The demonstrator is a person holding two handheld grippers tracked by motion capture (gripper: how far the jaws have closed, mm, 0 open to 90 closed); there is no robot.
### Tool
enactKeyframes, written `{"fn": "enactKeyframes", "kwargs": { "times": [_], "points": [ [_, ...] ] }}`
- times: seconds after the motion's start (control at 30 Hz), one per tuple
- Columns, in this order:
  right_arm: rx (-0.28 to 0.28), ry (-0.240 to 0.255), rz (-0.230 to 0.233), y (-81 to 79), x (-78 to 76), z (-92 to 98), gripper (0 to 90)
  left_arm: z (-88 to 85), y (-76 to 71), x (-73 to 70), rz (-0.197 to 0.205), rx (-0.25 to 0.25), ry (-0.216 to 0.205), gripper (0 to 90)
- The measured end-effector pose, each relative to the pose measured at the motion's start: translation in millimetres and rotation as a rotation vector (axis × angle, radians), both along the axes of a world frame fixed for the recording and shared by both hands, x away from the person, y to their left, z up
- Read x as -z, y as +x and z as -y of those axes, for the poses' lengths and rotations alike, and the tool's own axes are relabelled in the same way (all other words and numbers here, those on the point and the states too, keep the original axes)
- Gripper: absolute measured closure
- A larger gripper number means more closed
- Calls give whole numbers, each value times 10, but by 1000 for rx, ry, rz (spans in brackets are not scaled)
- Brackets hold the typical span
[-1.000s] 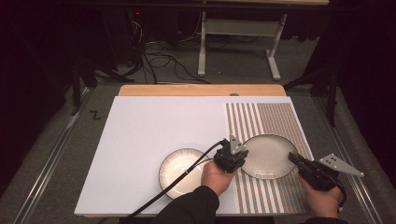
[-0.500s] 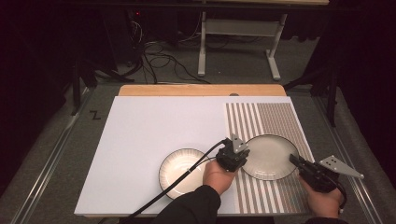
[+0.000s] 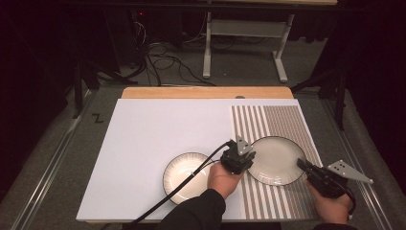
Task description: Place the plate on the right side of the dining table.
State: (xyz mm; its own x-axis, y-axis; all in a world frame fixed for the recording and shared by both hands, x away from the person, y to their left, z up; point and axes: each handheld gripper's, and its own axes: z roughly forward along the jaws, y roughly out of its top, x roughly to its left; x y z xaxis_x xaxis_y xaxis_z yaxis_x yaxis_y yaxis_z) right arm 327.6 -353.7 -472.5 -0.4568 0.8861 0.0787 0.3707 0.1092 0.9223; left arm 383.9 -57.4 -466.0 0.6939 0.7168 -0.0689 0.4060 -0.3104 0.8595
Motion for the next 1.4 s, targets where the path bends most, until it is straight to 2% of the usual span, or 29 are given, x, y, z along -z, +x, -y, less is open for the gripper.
{"fn": "enactKeyframes", "kwargs": {
  "times": [0.17,0.23,0.33,0.57,0.9,1.03,1.4],
  "points": [
    [10,2,-4,2,2,-3,851,-57,-16,5,-9,-8,-15,640],
    [18,6,-10,3,4,-6,850,-88,-39,-10,-4,-6,-19,626],
    [26,12,-15,8,9,-6,849,-143,-86,-40,3,-8,-47,600],
    [42,12,-26,17,16,-3,847,-351,-243,-121,37,5,-62,565],
    [72,15,-51,50,19,-16,841,-863,-471,-124,71,-22,-77,485],
    [84,16,-61,78,21,-25,837,-1091,-559,-115,75,-33,-81,476],
    [105,18,-93,182,20,-51,832,-1720,-805,-159,122,-80,-78,467]
  ]
}}
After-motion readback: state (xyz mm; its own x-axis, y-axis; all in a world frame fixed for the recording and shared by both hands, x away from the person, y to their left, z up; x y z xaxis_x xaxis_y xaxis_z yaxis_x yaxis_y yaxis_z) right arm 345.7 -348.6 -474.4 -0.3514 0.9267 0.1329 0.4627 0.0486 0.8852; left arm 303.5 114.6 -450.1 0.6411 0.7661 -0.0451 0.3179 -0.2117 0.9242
